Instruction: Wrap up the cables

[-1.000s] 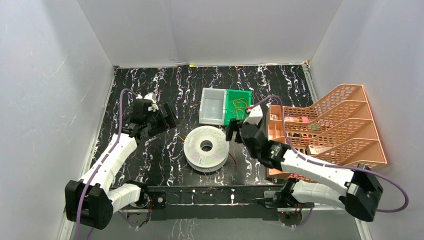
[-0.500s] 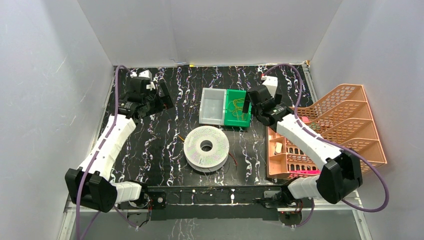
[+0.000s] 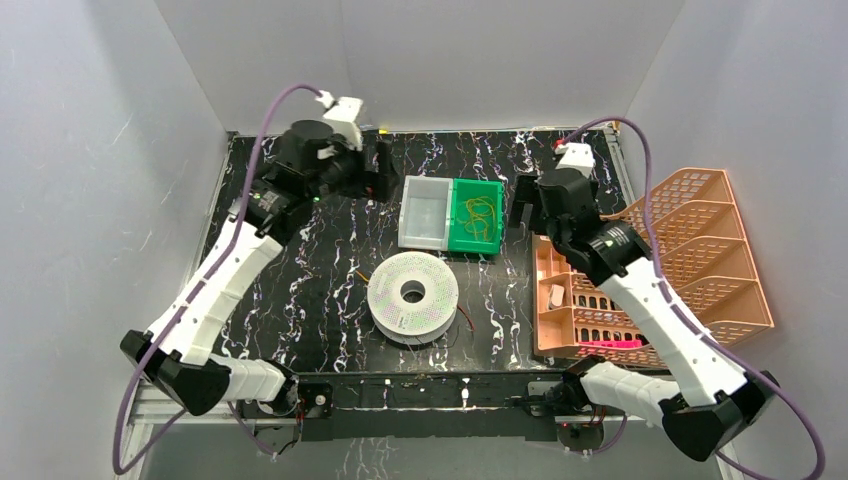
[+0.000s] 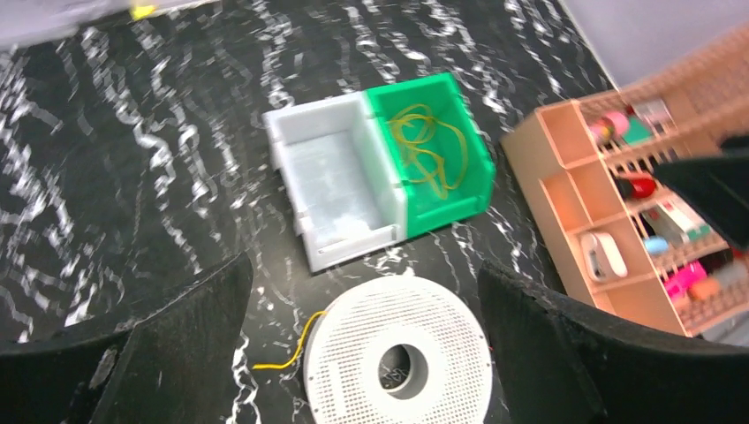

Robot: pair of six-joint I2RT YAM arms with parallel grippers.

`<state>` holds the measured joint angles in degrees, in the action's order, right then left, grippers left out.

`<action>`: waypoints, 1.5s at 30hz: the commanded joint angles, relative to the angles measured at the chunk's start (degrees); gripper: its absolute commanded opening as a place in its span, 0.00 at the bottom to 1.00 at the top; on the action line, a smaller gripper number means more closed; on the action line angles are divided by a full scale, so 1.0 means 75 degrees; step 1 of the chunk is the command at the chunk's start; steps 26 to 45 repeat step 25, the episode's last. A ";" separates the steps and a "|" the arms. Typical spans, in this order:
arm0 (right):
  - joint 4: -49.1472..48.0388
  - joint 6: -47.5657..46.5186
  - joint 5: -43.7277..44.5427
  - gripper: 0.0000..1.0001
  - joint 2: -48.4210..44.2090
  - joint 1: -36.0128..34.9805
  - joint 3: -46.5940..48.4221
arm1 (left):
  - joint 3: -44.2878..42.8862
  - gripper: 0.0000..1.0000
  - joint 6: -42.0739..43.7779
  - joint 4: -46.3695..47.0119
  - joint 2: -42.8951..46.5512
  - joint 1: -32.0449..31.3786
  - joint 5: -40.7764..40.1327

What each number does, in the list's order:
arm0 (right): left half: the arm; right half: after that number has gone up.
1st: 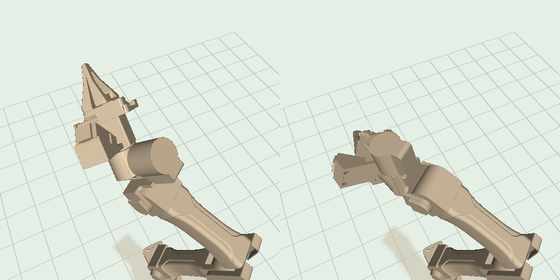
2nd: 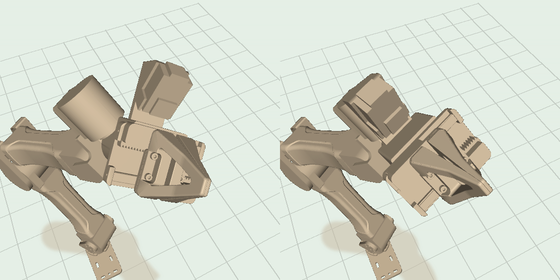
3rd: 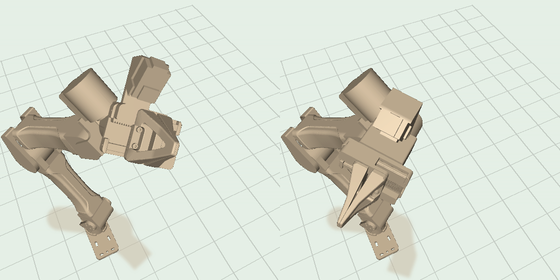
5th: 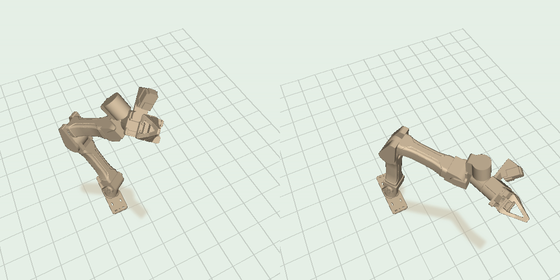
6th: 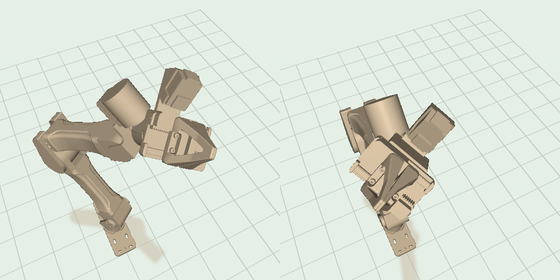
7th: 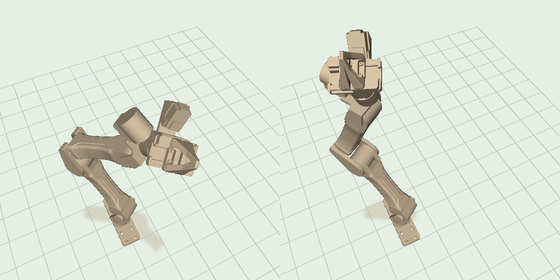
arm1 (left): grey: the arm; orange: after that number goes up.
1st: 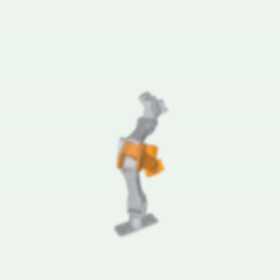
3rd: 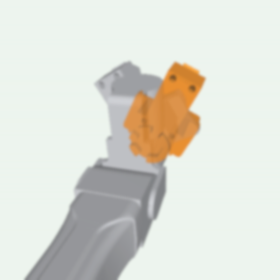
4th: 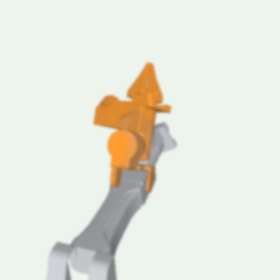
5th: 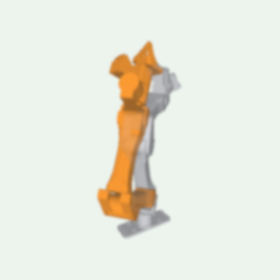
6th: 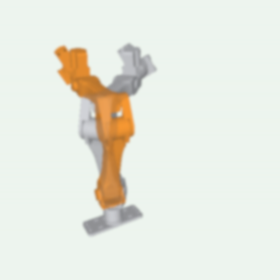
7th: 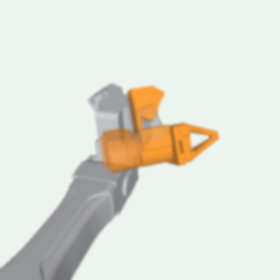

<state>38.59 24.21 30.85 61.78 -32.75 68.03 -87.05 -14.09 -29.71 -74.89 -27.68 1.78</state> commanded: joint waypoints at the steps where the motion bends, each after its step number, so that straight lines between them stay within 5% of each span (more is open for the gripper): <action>1: 0.0286 -0.0555 0.0042 0.98 -0.0351 -0.0024 0.0594 | -0.0644 0.98 0.0899 -0.0359 0.0018 -0.1085 -0.1054; 11: -0.0256 -0.0862 -0.0294 0.98 -0.1489 -0.0025 0.0374 | 0.1078 0.98 0.0650 0.0720 0.2064 -0.1219 -0.0382; 19: -0.0783 -0.1037 -0.0748 0.98 -0.2363 -0.0019 0.0578 | 0.1783 0.98 0.0577 0.0458 0.3428 -0.1222 -0.0783; 45: -0.0647 -0.0907 -0.0975 0.98 -0.2331 -0.0023 0.0802 | 0.1344 0.98 0.0656 0.0276 0.3320 -0.1219 -0.0660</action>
